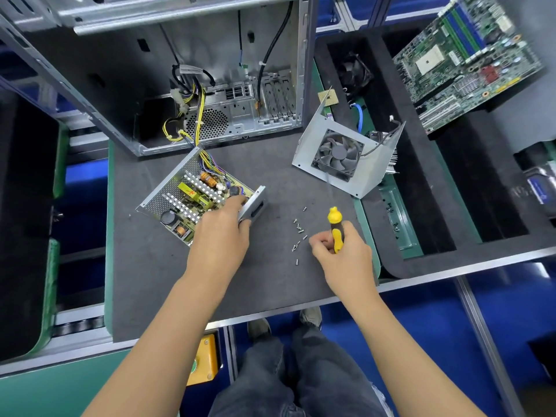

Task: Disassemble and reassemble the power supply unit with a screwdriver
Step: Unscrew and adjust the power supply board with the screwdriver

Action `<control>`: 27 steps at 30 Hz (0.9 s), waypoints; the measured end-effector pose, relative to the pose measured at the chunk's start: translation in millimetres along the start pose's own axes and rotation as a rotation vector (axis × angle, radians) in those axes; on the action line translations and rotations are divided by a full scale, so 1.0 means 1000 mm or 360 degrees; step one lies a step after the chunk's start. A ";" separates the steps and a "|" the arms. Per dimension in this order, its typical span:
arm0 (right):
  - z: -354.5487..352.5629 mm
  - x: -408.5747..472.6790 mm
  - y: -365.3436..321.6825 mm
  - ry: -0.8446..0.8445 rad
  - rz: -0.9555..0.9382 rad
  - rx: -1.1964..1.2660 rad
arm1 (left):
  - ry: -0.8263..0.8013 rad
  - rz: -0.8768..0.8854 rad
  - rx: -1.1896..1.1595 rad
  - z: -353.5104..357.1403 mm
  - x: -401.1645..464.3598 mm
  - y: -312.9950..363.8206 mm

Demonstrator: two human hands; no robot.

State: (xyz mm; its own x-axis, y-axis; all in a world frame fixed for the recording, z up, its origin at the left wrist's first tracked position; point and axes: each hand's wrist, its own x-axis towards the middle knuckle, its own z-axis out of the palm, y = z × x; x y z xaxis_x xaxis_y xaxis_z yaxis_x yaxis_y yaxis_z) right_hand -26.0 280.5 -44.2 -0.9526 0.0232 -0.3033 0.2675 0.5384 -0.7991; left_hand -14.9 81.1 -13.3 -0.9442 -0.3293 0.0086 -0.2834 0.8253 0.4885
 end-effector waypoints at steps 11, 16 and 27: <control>0.011 -0.001 -0.034 -0.0651 0.0266 0.1162 | 0.0376 0.0713 -0.0337 0.008 -0.041 0.002; 0.010 -0.002 -0.029 -0.0729 0.0310 0.1276 | 0.0305 0.0493 -0.0724 0.013 -0.042 0.007; -0.016 -0.013 -0.036 -0.0357 -0.0438 0.0045 | 0.0045 -0.0749 -0.2478 -0.003 -0.027 0.021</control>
State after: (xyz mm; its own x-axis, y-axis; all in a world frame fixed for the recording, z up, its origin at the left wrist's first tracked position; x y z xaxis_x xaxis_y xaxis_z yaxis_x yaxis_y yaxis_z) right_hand -25.1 273.8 -3.2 -0.9348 -0.3068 -0.1789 0.0123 0.4754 -0.8797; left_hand 5.3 105.8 -1.0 -0.8199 -0.4265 -0.3819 -0.0791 -0.5763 0.8134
